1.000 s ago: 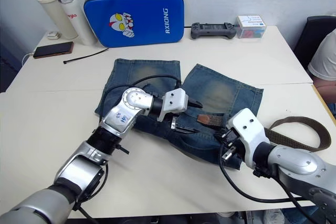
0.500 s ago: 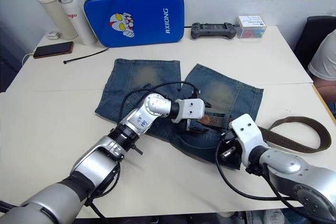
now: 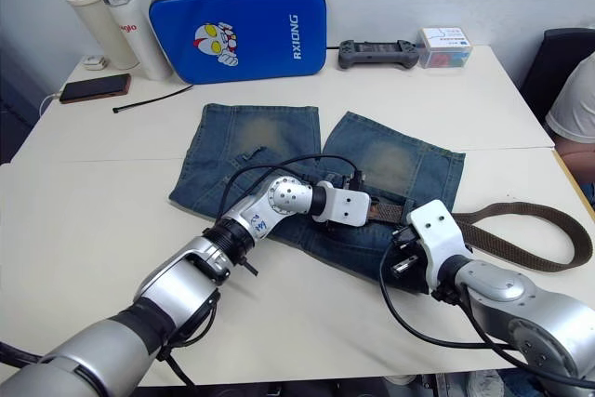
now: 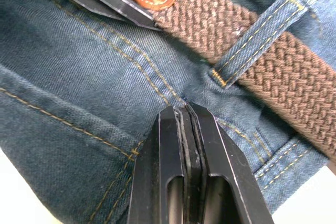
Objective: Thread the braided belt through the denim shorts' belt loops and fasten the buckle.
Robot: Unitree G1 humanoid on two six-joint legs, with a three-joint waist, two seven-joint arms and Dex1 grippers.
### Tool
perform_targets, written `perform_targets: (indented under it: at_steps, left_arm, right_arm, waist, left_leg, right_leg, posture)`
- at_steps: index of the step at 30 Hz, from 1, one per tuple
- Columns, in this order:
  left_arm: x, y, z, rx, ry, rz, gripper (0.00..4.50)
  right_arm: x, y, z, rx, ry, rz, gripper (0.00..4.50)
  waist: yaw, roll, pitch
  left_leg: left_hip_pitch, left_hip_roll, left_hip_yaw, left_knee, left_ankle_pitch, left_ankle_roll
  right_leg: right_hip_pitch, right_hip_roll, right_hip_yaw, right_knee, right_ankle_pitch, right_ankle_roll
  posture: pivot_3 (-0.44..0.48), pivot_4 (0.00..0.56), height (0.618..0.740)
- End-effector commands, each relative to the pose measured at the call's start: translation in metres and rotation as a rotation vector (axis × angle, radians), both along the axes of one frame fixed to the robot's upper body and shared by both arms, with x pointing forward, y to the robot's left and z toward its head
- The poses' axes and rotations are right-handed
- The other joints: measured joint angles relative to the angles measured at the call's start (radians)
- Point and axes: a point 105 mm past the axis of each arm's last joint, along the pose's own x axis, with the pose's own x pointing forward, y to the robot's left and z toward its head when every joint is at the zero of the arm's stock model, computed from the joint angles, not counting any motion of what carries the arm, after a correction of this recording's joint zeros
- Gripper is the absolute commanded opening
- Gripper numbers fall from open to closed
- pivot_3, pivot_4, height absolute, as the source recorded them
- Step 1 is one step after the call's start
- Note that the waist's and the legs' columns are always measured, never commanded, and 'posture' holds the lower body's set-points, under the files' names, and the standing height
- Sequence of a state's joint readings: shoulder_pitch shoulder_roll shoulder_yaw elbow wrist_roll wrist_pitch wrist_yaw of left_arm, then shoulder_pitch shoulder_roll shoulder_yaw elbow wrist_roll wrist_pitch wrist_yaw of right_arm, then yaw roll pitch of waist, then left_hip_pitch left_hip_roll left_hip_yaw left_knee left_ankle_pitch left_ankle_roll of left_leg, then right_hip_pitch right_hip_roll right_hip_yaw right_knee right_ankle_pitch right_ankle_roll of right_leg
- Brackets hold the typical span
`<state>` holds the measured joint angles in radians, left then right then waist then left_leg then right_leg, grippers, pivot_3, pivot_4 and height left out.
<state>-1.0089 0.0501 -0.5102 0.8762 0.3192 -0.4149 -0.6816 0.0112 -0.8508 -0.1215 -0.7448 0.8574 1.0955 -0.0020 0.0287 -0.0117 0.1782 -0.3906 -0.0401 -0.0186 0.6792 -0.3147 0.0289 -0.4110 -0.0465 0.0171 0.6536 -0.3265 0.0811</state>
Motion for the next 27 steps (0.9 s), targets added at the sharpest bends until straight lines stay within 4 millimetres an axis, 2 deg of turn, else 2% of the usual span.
perform_targets:
  at_steps: [1, 9, 19, 24, 27]
  left_arm:
    - [0.009, 0.005, 0.015, -0.062, 0.02, 0.044, 1.23]
    - [0.022, 0.035, 0.044, -0.088, 0.043, 0.106, 1.19]
    - [0.029, 0.083, 0.049, -0.003, 0.025, 0.177, 1.18]
    - [0.026, 0.091, 0.043, -0.011, 0.086, 0.185, 1.17]
    - [0.025, 0.081, 0.045, -0.045, 0.1, 0.179, 1.17]
  right_arm:
    - [0.0, 0.004, 0.003, -0.002, -0.01, 0.021, 0.0]
    - [-0.002, 0.007, -0.005, 0.0, 0.029, 0.043, 0.0]
    - [0.0, 0.008, -0.009, -0.004, 0.052, 0.057, 0.0]
    - [0.0, 0.007, -0.008, -0.008, 0.054, 0.057, 0.0]
    - [0.006, 0.012, 0.003, 0.055, 0.002, 0.053, 0.0]
  waist:
    - [-0.001, 0.0, 0.0]
    - [-0.005, 0.0, 0.0]
    - [-0.006, 0.0, 0.0]
    - [-0.006, 0.001, 0.0]
    - [-0.006, 0.0, 0.0]
  left_leg:
    - [0.0, 0.0, 0.0, 0.0, 0.0, 0.0]
    - [0.0, 0.0, 0.0, -0.001, 0.0, -0.001]
    - [0.0, 0.0, 0.0, 0.0, 0.0, -0.002]
    - [0.0, 0.0, 0.0, 0.0, 0.0, -0.002]
    - [0.0, 0.0, 0.0, 0.0, 0.0, -0.002]
  right_leg:
    - [0.0, 0.0, 0.0, 0.0, 0.0, 0.0]
    - [-0.001, 0.001, 0.0, 0.002, 0.0, 0.0]
    - [-0.002, 0.001, 0.001, 0.002, 0.0, 0.0]
    - [-0.002, 0.0, 0.001, 0.002, 0.0, 0.0]
    - [-0.002, 0.001, 0.001, 0.002, 0.0, 0.0]
  posture:
    - [0.0, 0.15, 0.738]
    - [0.0, 0.15, 0.738]
    - [0.0, 0.15, 0.738]
    - [0.0, 0.15, 0.738]
    - [0.0, 0.15, 0.738]
